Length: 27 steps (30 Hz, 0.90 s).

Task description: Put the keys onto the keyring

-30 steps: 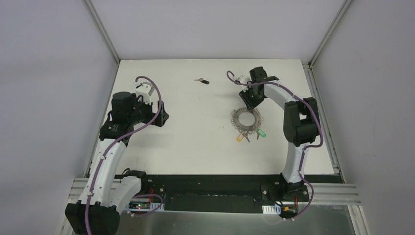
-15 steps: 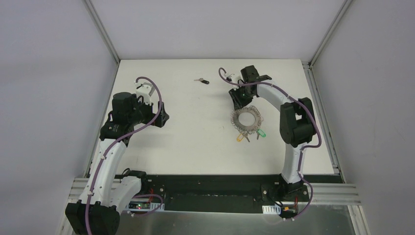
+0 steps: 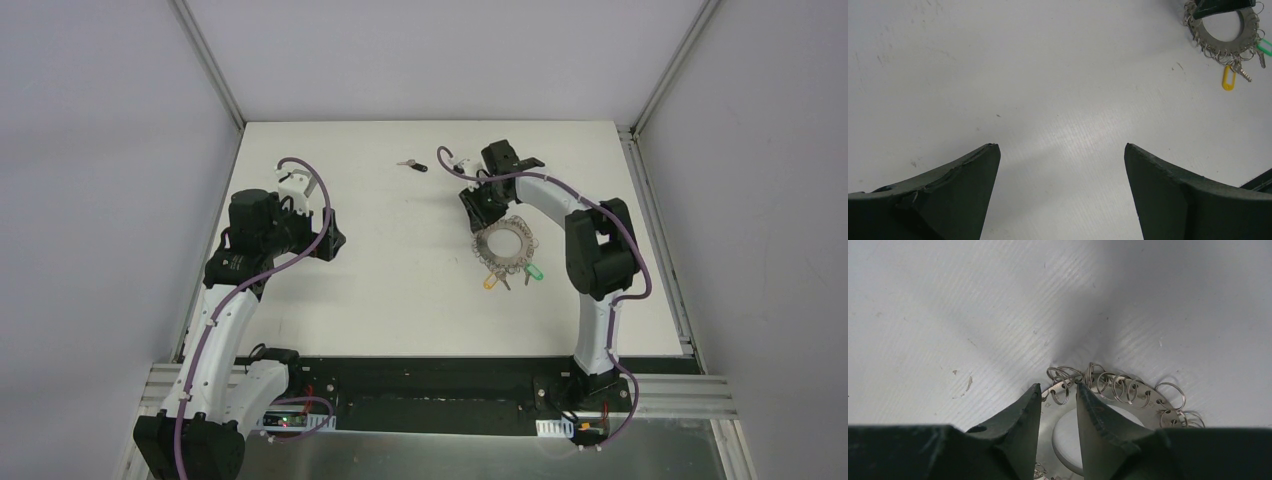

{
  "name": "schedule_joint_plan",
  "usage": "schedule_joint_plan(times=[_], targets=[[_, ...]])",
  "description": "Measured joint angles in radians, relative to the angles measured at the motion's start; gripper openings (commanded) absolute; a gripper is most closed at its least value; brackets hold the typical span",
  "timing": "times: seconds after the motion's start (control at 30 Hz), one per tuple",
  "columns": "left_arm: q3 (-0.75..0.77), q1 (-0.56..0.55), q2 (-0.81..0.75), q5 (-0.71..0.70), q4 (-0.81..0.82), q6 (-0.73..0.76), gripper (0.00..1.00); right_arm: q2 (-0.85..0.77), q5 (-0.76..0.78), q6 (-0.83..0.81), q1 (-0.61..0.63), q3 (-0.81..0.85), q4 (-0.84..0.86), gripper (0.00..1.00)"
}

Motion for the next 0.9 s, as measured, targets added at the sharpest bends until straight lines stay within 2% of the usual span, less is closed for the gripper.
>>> schedule_joint_plan(times=[0.37,0.7,0.9], targets=[[0.000,0.000,0.000,0.000,0.000,0.000,1.00,0.000,0.010,0.000,0.000,-0.055,-0.002,0.32],[0.000,0.000,0.000,0.001,0.000,0.000,1.00,0.000,0.007,0.005,0.000,-0.058,-0.001,0.17],[-0.003,0.000,0.000,0.001,0.003,0.000,1.00,0.000,0.008,0.011,0.000,-0.056,-0.002,0.02]])
